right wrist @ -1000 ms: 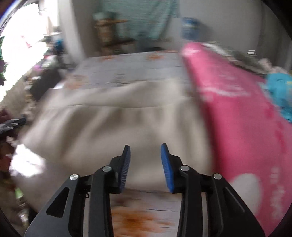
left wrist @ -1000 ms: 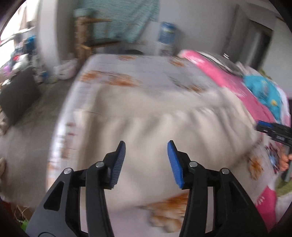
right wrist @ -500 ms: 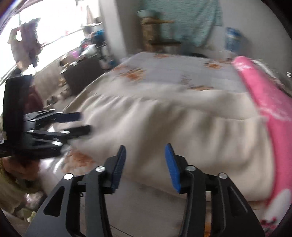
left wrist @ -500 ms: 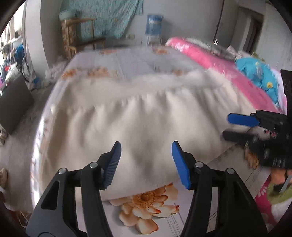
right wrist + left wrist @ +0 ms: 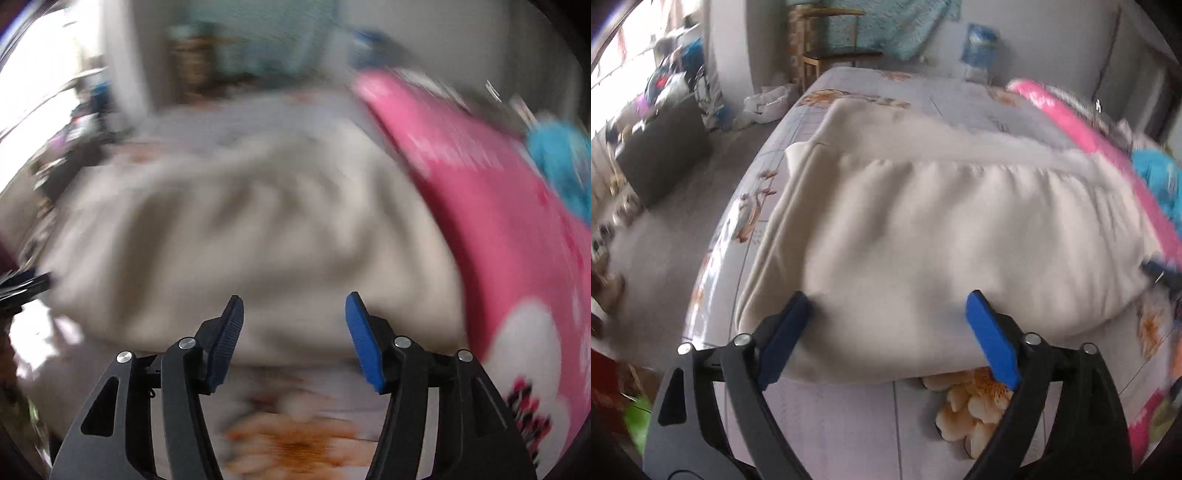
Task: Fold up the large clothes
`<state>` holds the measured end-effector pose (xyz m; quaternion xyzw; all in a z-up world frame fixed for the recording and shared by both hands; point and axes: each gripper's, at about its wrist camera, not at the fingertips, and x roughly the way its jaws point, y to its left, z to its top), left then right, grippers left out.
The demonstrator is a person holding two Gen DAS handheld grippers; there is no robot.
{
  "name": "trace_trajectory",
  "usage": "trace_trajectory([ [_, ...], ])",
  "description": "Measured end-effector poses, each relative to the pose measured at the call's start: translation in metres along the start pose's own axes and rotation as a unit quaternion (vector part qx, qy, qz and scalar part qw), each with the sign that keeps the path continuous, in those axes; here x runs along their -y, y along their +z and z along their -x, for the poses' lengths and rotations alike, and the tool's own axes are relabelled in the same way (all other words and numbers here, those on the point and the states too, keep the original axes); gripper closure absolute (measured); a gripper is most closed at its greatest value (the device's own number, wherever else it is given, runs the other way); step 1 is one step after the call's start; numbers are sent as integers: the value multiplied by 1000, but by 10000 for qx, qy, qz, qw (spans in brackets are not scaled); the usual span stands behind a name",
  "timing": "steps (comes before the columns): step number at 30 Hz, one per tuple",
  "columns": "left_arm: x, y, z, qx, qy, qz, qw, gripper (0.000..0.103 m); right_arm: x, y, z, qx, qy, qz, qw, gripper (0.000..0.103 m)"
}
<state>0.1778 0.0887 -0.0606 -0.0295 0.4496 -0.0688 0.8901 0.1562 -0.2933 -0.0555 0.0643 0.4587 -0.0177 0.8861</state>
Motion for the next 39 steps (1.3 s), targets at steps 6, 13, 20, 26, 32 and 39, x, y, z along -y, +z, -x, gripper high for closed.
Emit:
trace_trajectory([
  [6, 5, -3, 20, 33, -19, 99, 9999, 19, -11, 0, 36, 227, 193, 28, 9996, 37],
  [13, 33, -21, 51, 139, 45, 56, 9999, 18, -45, -16, 59, 267, 652, -19, 9975, 22],
  [20, 64, -41, 90, 526, -80, -245, 9983, 11, -80, -49, 85, 360, 488, 236, 9979, 13],
  [26, 80, -51, 118, 749, -170, -372, 9964, 10, -104, -56, 114, 816, 59, 554, 9951, 6],
  [32, 91, -53, 129, 764, 482, -484, 9947, 9, -114, -56, 126, 1022, -369, 594, 9923, 6],
  [39, 95, -55, 138, 773, 727, -387, 9936, 9, -120, -62, 131, 1030, -546, 645, 9911, 6],
])
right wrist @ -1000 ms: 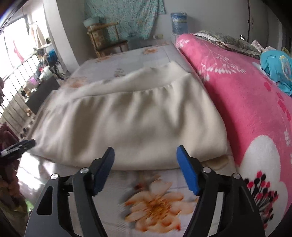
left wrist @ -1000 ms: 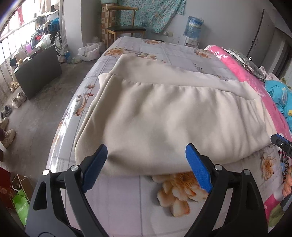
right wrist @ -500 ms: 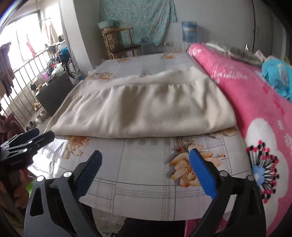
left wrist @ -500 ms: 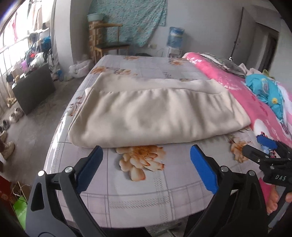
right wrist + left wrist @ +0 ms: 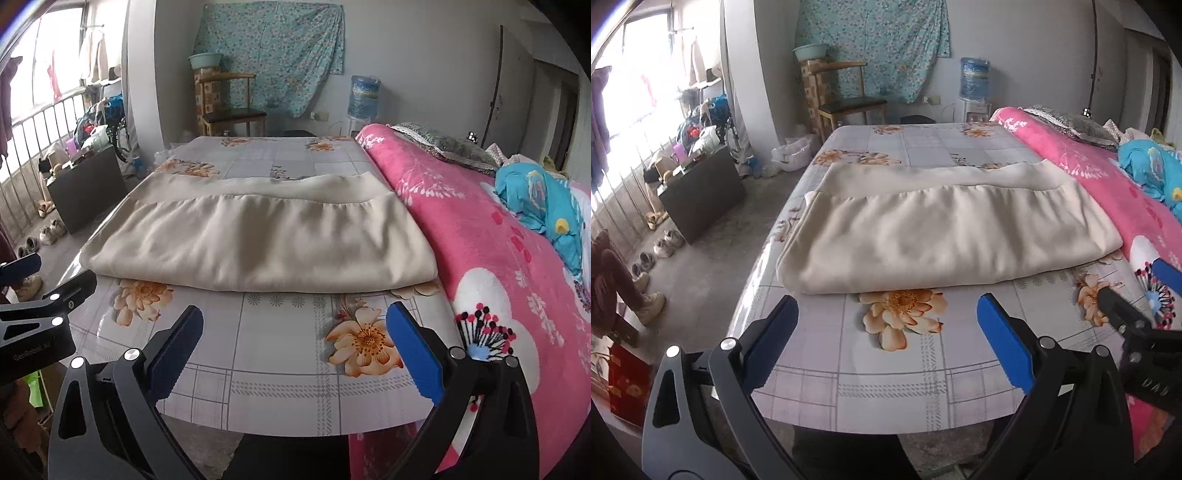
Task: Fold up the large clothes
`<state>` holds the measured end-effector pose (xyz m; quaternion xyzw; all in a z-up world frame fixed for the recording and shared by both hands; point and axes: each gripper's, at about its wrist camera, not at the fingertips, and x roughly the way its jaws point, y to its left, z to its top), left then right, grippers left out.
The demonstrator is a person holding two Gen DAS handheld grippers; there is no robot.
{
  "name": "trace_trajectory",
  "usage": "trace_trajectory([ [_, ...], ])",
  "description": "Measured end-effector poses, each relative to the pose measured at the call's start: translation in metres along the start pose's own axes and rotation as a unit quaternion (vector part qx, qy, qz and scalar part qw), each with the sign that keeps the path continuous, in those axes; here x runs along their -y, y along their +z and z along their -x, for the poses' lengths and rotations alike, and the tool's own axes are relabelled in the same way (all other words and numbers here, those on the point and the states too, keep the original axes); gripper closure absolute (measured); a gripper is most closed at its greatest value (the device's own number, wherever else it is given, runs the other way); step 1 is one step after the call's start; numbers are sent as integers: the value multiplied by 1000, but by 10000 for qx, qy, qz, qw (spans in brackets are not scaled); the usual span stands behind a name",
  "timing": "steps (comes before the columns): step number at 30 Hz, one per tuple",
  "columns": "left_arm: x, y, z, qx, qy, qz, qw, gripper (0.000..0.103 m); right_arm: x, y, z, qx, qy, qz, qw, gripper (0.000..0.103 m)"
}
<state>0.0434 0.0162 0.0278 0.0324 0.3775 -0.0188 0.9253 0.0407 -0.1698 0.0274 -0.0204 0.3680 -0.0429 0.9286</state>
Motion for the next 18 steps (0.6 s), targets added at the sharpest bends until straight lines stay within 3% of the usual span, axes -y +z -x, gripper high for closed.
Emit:
trace_trajectory([
  [6, -7, -2, -1, -168, -58, 334, 9993, 9, 0, -1, 1, -109, -25, -70, 9999, 6],
  [18, 3, -6, -6, -335, -97, 189, 9992, 9, 2, -1, -4, -261, -87, -123, 9995, 6],
])
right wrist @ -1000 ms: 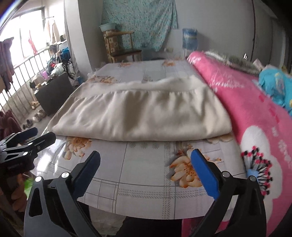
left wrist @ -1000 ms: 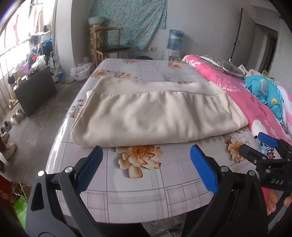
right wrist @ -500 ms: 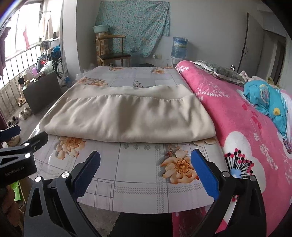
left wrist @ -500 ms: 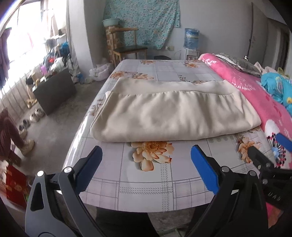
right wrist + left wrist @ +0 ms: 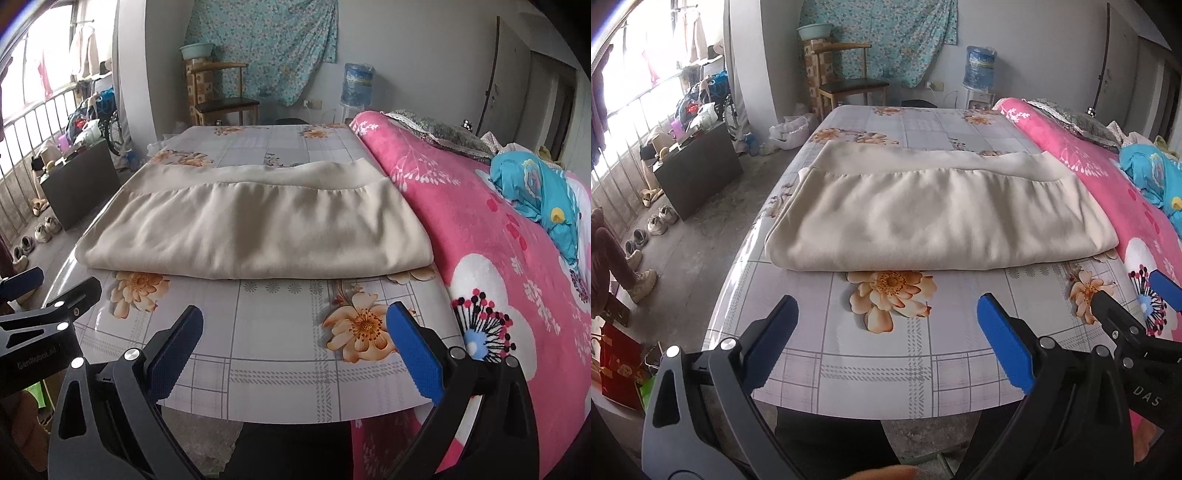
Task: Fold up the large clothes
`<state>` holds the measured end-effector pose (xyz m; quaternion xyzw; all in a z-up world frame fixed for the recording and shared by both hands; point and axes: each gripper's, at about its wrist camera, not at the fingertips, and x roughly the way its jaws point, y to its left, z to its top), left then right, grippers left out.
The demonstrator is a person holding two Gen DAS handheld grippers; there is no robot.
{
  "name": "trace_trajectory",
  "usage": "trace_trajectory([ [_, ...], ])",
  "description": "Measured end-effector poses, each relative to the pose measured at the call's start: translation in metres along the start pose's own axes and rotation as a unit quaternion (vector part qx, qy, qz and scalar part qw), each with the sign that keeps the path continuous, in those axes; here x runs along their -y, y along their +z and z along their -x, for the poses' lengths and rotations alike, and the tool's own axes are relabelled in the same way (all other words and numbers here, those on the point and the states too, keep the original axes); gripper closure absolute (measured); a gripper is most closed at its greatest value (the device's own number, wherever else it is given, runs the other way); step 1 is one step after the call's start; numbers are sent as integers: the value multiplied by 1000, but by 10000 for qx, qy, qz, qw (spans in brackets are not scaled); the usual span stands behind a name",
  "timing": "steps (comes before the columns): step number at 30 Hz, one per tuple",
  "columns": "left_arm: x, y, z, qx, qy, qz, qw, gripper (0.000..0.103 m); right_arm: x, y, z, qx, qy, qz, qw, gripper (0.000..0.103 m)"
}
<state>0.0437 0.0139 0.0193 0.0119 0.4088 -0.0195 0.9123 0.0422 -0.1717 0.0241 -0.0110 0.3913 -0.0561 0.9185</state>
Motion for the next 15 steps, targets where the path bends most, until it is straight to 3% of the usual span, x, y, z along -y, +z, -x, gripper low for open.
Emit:
trace_trajectory([
  [15, 10, 0, -7, -119, -130, -90, 9998, 9, 8, -1, -9, -127, 11, -83, 9999, 6],
])
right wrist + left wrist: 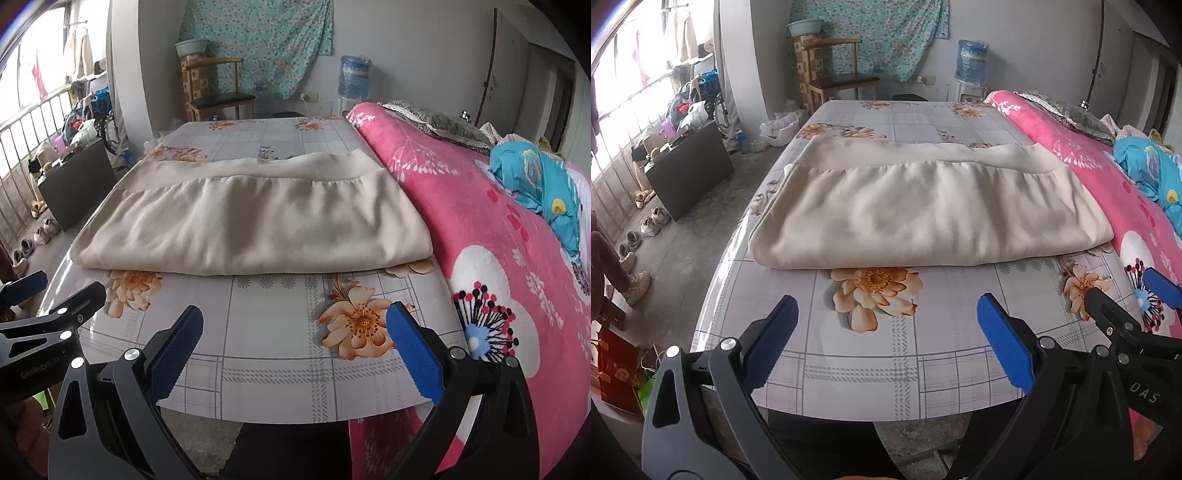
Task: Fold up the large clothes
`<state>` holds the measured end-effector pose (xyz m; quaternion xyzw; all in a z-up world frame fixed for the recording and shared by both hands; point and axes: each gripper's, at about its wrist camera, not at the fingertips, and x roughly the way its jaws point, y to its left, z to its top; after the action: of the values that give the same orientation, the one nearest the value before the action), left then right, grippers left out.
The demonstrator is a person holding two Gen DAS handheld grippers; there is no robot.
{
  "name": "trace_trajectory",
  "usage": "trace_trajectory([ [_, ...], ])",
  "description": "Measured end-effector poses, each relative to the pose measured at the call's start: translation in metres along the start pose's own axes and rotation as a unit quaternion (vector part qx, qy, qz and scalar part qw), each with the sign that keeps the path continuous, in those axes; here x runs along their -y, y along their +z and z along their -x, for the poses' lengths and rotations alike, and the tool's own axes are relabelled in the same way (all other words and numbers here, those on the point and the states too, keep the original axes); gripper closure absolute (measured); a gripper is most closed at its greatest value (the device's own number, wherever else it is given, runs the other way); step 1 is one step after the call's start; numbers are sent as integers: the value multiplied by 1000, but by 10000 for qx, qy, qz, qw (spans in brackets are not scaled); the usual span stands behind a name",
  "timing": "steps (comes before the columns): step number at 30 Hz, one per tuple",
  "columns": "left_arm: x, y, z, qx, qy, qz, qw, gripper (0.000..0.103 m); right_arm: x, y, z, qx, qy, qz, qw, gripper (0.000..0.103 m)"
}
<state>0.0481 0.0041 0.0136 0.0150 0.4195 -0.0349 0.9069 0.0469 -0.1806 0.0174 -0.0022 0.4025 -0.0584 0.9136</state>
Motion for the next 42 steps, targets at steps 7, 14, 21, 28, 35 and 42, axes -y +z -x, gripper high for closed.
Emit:
trace_trajectory([
  [7, 1, 0, -1, -26, -28, -11, 10000, 9, 2, 0, 1, 11, -13, -22, 10000, 6],
  [14, -1, -1, 0, -51, -111, 19, 9999, 9, 2, 0, 2, 11, -2, -39, 10000, 6],
  [21, -1, 1, 1, -39, -166, 19, 9999, 9, 2, 5, 6, 65, 44, -43, 10000, 6],
  [28, 0, 2, -1, -87, -157, 20, 9998, 9, 3, 5, 1, -13, 120, -115, 9999, 6],
  [35, 0, 2, -3, -105, -174, 8, 9998, 9, 5, 5, -1, -49, 92, -116, 9999, 6],
  [42, 0, 2, -3, -93, -183, 8, 9998, 9, 6, 4, -2, -65, 88, -109, 9999, 6],
])
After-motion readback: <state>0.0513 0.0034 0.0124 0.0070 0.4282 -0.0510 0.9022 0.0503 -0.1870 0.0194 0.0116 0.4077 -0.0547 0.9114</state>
